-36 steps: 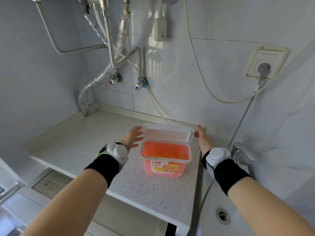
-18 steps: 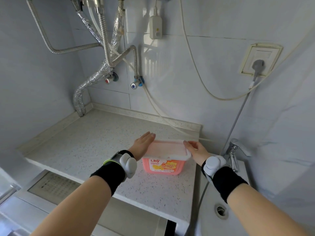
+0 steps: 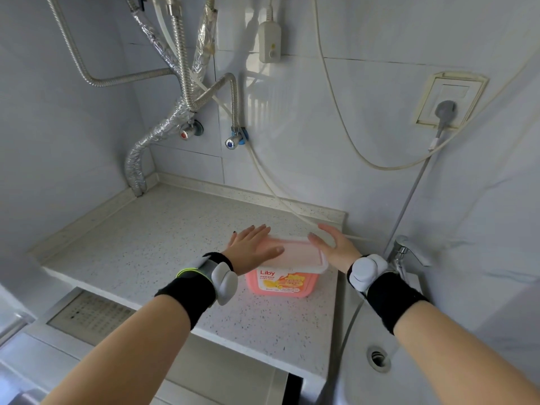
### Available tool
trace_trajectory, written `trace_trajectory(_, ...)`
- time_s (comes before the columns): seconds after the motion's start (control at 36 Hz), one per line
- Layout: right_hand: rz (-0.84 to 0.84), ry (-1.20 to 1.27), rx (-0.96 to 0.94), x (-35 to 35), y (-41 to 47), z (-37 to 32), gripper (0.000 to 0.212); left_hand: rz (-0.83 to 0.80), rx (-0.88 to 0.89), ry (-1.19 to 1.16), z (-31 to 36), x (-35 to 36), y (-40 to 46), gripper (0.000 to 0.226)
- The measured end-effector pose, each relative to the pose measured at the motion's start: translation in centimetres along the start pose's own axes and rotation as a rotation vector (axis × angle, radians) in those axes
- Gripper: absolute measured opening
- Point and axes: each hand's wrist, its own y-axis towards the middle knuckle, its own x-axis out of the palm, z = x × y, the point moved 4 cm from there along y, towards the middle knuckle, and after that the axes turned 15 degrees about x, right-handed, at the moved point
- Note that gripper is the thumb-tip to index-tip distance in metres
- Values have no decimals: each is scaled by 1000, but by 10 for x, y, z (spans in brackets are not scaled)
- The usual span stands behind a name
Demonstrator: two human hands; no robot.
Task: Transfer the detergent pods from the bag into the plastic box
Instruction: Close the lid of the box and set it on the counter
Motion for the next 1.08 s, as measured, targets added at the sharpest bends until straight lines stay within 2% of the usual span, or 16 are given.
trace_trajectory(0.08,-39,-134,-53,5,2,-8,106,0,4,32,-1,2,1,83)
trace_trajectory(0.14,-75,-250,-85,8,2,-12,115,-4,6,43,-2,2,1,90)
trace_trajectory(0.25,-120,-574,-109,18,-5,-21,98,-15,32,102,-5,5,0,108)
trace_trajectory(0.36,-89,-768,-124,28,-10,-27,106,0,41,111,-6,6,-1,118)
trace_trajectory(0.53,-4,-828,-150,38,-10,-35,108,35,55,119,-8,7,1,119)
trace_trajectory(0.81,56,-809,-168,40,-15,-35,94,49,54,98,-9,7,3,117)
trace_trajectory(1.0,93,-799,-178,41,-17,-34,89,84,30,86,-5,6,3,105)
trace_trajectory(1.08,69,-803,-172,40,-17,-33,94,74,19,76,-5,5,2,101)
